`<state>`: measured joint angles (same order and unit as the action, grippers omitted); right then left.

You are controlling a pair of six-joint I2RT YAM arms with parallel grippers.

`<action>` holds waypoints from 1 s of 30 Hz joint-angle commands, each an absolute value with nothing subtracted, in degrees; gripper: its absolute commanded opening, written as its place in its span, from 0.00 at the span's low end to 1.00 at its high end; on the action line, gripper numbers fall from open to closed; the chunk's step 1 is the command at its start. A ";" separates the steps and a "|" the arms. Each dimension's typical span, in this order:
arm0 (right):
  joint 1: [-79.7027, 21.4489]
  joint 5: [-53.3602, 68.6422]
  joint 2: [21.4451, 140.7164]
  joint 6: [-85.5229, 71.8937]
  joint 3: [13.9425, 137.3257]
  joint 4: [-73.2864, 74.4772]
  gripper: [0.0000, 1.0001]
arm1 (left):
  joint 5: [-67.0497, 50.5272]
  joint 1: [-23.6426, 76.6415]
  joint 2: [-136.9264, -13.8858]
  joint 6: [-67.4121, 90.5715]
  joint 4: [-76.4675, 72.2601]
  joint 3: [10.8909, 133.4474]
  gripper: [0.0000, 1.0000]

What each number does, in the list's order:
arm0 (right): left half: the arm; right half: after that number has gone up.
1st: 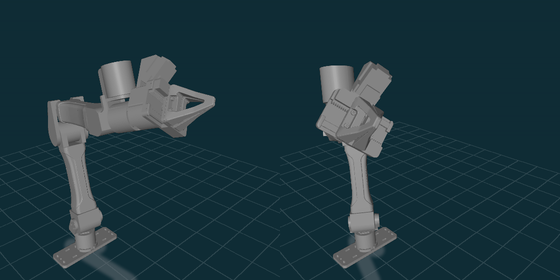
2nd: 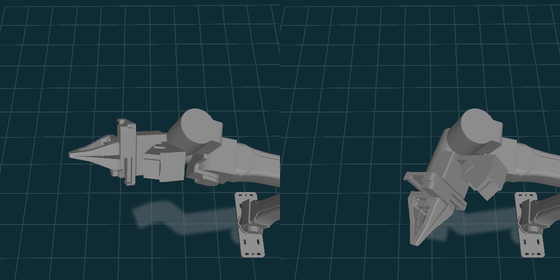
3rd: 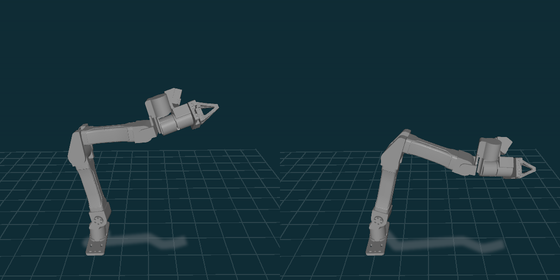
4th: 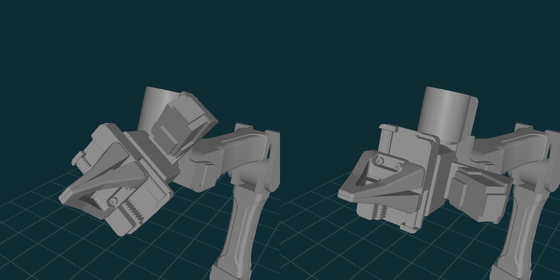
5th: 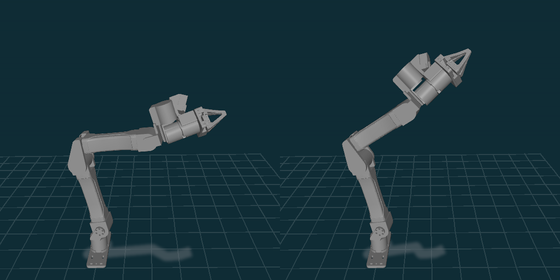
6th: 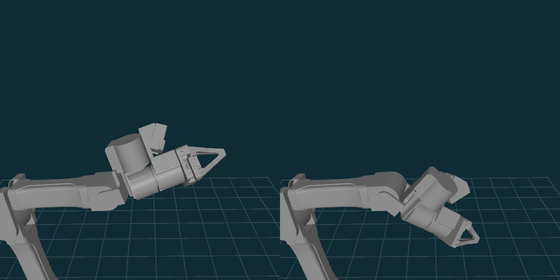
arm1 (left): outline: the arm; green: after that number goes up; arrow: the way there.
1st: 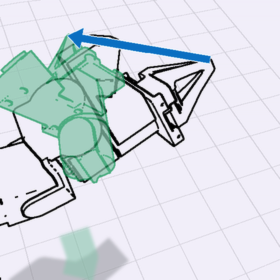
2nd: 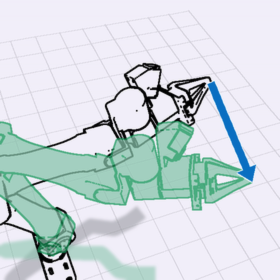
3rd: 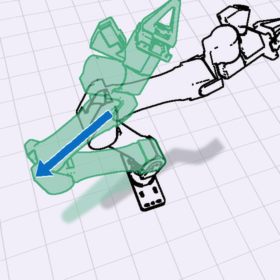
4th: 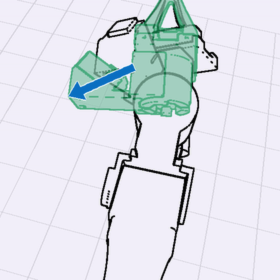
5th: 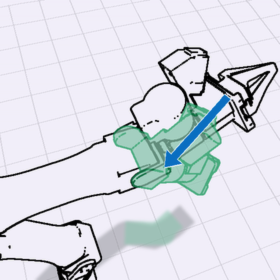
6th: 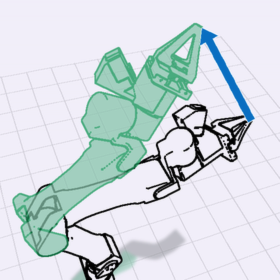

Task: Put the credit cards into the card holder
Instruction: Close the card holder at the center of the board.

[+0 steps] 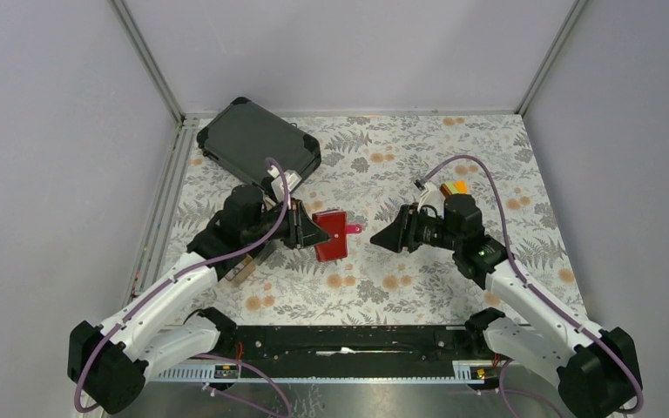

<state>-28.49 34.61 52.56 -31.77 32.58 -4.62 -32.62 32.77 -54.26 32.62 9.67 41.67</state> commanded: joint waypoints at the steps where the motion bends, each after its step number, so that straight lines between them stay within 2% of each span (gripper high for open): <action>1: -28.82 38.27 54.99 -35.47 32.57 -13.83 0.49 | -36.24 32.35 -54.23 31.07 8.00 42.98 0.00; 3: -28.87 39.06 56.98 -36.09 32.98 -15.53 0.46 | -37.32 32.34 -54.56 31.35 7.43 42.79 0.00; 4: -25.18 39.18 57.90 -36.32 33.01 -16.32 0.45 | -37.73 32.34 -54.64 31.48 6.97 42.68 0.00; 6: -28.77 39.30 59.62 -36.51 33.59 -17.61 0.44 | -38.19 32.34 -55.03 31.40 6.93 42.71 0.00; 18: -28.98 44.21 64.82 -39.53 33.72 -23.87 0.26 | -38.86 31.90 -56.19 31.46 6.43 42.52 0.00; 26: -29.09 44.52 66.91 -39.68 33.38 -25.71 0.10 | -39.75 31.74 -56.97 31.73 6.33 42.46 0.00; 29: -29.09 44.80 67.45 -40.05 33.44 -26.54 0.00 | -38.87 31.68 -56.74 31.60 6.61 42.54 0.00; 30: -29.09 44.94 67.47 -40.07 33.52 -26.54 0.00 | -38.53 31.72 -56.62 31.33 6.98 42.73 0.00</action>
